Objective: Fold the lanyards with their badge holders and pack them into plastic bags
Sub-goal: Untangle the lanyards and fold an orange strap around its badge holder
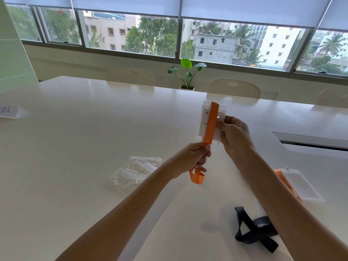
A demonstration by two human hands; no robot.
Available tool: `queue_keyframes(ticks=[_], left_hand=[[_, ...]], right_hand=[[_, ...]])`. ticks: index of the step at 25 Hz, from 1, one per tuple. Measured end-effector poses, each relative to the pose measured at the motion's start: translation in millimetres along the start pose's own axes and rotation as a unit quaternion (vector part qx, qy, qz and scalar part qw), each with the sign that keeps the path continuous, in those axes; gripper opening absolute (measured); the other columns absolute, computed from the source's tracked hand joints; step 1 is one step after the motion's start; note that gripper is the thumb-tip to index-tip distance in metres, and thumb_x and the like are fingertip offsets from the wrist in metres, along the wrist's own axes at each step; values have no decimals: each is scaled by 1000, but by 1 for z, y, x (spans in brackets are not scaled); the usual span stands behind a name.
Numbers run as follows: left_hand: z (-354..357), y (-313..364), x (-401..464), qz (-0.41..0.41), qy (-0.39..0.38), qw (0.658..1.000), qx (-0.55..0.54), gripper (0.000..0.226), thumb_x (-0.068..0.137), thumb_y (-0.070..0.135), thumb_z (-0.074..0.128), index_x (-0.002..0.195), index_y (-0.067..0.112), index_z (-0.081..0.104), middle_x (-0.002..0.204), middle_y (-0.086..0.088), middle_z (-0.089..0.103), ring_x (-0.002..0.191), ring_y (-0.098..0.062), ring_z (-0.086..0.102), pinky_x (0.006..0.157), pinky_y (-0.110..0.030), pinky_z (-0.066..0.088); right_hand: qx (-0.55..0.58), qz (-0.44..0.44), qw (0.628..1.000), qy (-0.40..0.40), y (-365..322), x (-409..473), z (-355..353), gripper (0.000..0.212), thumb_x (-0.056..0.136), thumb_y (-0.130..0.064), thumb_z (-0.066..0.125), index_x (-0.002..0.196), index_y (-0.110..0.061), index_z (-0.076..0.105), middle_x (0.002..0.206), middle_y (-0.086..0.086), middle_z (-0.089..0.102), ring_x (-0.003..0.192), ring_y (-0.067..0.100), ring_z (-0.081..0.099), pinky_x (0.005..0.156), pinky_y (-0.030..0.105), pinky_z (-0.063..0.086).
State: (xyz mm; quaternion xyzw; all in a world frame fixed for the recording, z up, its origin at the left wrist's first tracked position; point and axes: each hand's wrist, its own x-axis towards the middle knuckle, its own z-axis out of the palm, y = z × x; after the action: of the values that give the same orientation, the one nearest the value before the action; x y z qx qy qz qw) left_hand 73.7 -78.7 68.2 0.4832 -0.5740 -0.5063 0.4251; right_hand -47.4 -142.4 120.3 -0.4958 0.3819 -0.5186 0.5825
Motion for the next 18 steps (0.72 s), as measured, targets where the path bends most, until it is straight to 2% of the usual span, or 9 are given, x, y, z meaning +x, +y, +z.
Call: queue_keyframes(ticks=[5,8,10,14,18], left_hand=[[1,-9,-1,19,69,997,-34,40,100,37,36,67,16,46,48,7,43,42,-6,41,61,-25,54],[1,-13,1,14,66,996,-61,43,99,40,37,64,16,41,45,9,41,37,-5,36,53,-21,50],[-1,-14,3,12,69,996,-60,44,98,41,38,62,16,40,46,8,40,38,-5,35,52,-20,49],[-1,-13,5,11,79,996,-38,45,96,44,40,60,17,40,45,8,39,38,-4,34,51,-20,50],[-5,-13,3,-16,24,998,-58,42,95,46,41,64,17,44,49,6,40,40,-6,36,59,-26,54]], right_hand=[[-19,-17,1000,11,2,-2,5,13,92,-3,53,105,-5,53,102,9,64,98,24,63,86,43,54],[-1,-11,999,-35,4,-2,4,12,95,-3,47,98,-15,48,97,3,65,91,20,64,75,39,57],[25,-6,998,-55,6,-1,2,13,96,-7,47,101,-19,47,96,1,66,88,18,65,67,35,58],[-13,-14,995,-93,12,2,-6,37,85,0,62,117,-12,48,102,3,65,92,19,66,64,31,59],[12,-8,997,-75,17,3,-8,25,80,7,64,95,-14,65,90,0,71,80,15,71,58,26,57]])
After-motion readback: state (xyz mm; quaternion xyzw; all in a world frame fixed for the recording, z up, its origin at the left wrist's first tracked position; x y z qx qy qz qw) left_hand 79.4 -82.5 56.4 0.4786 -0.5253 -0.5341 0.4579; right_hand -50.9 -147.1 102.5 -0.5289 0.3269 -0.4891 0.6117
